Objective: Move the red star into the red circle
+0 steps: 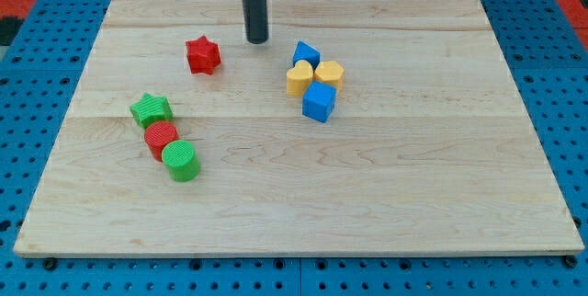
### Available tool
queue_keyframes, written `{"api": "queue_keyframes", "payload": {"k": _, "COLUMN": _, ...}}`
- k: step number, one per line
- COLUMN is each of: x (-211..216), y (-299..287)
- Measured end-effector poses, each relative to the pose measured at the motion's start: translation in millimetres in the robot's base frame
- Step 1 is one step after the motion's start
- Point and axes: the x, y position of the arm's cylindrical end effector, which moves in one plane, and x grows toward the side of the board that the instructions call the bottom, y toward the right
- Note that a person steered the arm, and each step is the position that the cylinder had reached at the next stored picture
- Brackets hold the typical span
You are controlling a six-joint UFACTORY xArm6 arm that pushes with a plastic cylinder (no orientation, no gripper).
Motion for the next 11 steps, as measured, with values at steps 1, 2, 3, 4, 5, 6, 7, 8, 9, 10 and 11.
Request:
{"api": "queue_keyframes", "payload": {"k": 1, "x": 12, "y": -36}}
{"api": "queue_keyframes", "payload": {"k": 2, "x": 12, "y": -45}}
{"api": "queue_keyframes", "payload": {"k": 3, "x": 12, "y": -46}}
{"api": "queue_keyframes", "payload": {"k": 4, "x": 13, "y": -55}}
{"api": "queue_keyframes", "payload": {"k": 5, "x": 43, "y": -75}}
{"api": "queue_keyframes", "payload": {"k": 6, "x": 71, "y": -94}}
{"api": "queue_keyframes", "payload": {"k": 7, "x": 98, "y": -95}}
{"api": "queue_keyframes", "payload": {"k": 8, "x": 84, "y": -95}}
{"api": "queue_keyframes", "payload": {"k": 9, "x": 71, "y": -88}}
{"api": "queue_keyframes", "payload": {"k": 10, "x": 80, "y": -86}}
{"api": "queue_keyframes", "payload": {"k": 11, "x": 100, "y": -86}}
